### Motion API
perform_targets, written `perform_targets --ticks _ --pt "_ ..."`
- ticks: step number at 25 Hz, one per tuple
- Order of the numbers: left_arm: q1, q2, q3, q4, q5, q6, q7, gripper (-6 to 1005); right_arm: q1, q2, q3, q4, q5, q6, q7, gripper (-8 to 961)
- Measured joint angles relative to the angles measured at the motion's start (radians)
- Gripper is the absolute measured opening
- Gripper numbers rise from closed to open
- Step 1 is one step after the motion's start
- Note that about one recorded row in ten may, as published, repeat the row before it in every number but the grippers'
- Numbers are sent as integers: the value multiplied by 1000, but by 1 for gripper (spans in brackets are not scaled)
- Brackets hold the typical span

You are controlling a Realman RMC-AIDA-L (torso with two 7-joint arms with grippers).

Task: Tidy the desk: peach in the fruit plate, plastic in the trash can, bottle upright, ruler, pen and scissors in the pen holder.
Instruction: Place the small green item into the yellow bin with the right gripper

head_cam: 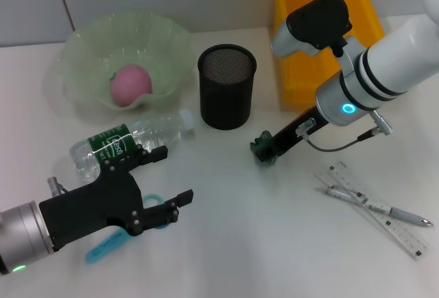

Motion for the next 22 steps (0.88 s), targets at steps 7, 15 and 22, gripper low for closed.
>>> perform_targets --ticks 7,15,22 --pt "1 0 0 1 0 0 0 816 -6 0 2 -15 0 -11 2 397" --pt "4 0 0 3 0 1 0 815 -84 -1 5 -183 21 -74 20 336" --pt "5 0 0 3 0 2 0 815 -185 -7 31 -420 19 -171 65 289"
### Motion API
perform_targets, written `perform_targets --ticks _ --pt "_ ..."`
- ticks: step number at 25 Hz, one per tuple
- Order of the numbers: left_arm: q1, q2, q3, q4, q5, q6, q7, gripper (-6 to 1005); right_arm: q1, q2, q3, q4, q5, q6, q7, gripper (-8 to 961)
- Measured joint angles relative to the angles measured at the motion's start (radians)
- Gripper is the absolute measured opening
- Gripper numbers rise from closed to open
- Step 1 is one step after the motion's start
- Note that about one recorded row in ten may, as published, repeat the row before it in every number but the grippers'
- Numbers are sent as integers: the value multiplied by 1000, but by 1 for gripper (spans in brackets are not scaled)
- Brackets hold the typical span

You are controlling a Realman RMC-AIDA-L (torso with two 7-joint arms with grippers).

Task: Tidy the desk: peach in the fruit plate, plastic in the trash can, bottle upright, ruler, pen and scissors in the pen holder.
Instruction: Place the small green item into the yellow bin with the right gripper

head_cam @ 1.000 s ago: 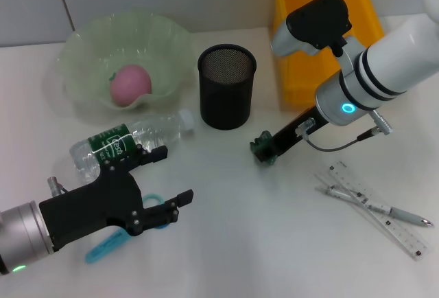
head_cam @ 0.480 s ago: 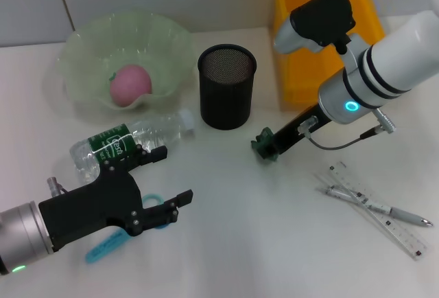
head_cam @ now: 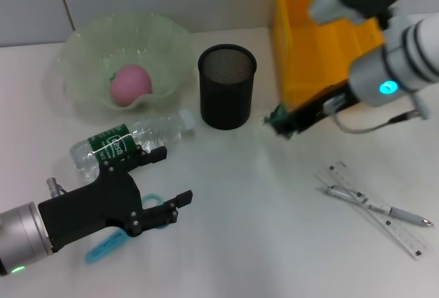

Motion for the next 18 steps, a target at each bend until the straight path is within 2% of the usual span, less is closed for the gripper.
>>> perform_targets --ticks 3,4,5,9,14,16,17,18 --pt "0 0 0 0 0 0 0 815 -49 0 72 -132 -8 -56 6 267" --pt "0 0 0 0 0 -1 0 815 -67 0 137 -206 -25 -84 6 259" --pt "-1 0 0 -1 0 -1 0 815 -67 0 137 -206 -25 -84 6 252" --pt "-3 0 0 -1 0 1 0 815 -79 -1 246 -262 -84 -44 -12 242" --pt "-4 0 0 0 0 5 0 815 -72 -3 253 -203 -87 78 -51 244" --pt "-4 0 0 0 0 5 0 815 -57 -2 232 -141 -87 147 -60 247" --pt "-5 0 0 0 0 5 0 815 -34 -3 210 -64 -88 223 -69 249" --pt "-5 0 0 0 0 5 0 814 -34 -3 210 -64 -88 223 -69 252"
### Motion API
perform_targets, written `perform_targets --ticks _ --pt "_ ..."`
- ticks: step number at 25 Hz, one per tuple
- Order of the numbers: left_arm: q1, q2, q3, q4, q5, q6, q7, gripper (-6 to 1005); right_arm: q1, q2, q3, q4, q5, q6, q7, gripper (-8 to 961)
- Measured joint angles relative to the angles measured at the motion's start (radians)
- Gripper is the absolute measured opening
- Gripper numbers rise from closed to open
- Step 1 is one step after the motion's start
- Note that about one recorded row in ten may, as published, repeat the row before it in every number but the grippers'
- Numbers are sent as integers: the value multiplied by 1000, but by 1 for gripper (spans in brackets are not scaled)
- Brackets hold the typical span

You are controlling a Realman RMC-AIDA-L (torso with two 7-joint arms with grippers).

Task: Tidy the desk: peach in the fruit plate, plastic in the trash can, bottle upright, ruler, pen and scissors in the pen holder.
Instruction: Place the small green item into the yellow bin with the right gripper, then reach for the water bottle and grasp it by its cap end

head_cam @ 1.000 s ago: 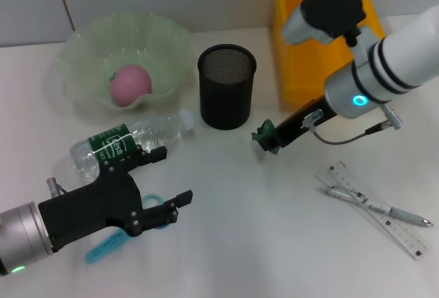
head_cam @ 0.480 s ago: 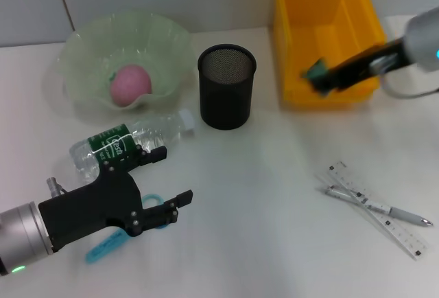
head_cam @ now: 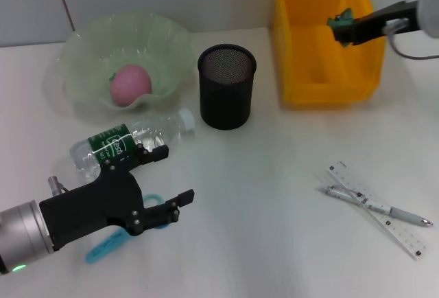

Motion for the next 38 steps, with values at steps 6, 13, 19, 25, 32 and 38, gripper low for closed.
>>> perform_targets --ticks 6,13,19,25,32,38 --pt "6 0 3 1 0 2 0 814 68 1 -8 173 -15 142 -21 267" --pt "12 1 3 1 0 10 0 814 48 4 -11 135 -14 161 -38 540" --pt "28 4 -7 3 -2 25 0 814 -259 11 -141 -216 354 163 -200 734" --pt "44 5 -27 24 -6 30 -1 814 -518 11 -141 -260 938 64 -631 840" --pt "57 4 -74 101 -5 43 -55 813 -623 3 57 181 1284 -377 -1232 840" --pt "29 -1 -40 324 100 -118 -337 813 -530 -21 352 595 1124 -580 -1479 840"
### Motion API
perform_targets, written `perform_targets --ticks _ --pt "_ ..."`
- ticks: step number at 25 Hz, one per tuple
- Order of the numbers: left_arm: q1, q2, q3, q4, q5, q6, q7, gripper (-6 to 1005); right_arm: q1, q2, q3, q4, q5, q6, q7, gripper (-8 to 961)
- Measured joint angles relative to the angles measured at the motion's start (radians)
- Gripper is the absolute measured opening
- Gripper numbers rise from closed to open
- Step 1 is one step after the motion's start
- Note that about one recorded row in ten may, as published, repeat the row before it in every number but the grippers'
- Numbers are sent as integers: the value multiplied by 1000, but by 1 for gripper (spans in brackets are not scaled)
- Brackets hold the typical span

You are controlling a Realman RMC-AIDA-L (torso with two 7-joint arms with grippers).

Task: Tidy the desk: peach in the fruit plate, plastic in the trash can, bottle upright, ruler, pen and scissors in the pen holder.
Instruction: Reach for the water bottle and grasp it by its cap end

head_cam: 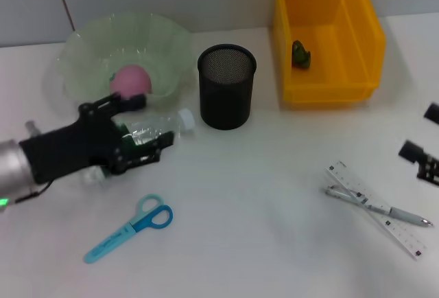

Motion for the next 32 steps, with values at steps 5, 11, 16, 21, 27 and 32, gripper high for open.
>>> perform_targets --ticks 5,11,16,21,27,32 --pt "-26 4 208 236 117 -228 -275 812 26 2 97 58 -158 -6 -39 840" --pt "-139 -3 355 374 484 -344 -692 811 23 7 107 76 -197 -1 -49 839" --pt "-213 -4 380 352 631 -358 -861 810 21 7 108 81 -212 0 -49 839" --pt "-239 -5 408 330 664 -422 -900 809 26 8 107 86 -225 -2 -50 839" --pt "-272 -5 408 274 677 -447 -904 808 31 9 101 90 -227 -2 -50 839" --pt "-304 -8 413 209 682 -488 -902 808 33 11 101 92 -227 -5 -51 839"
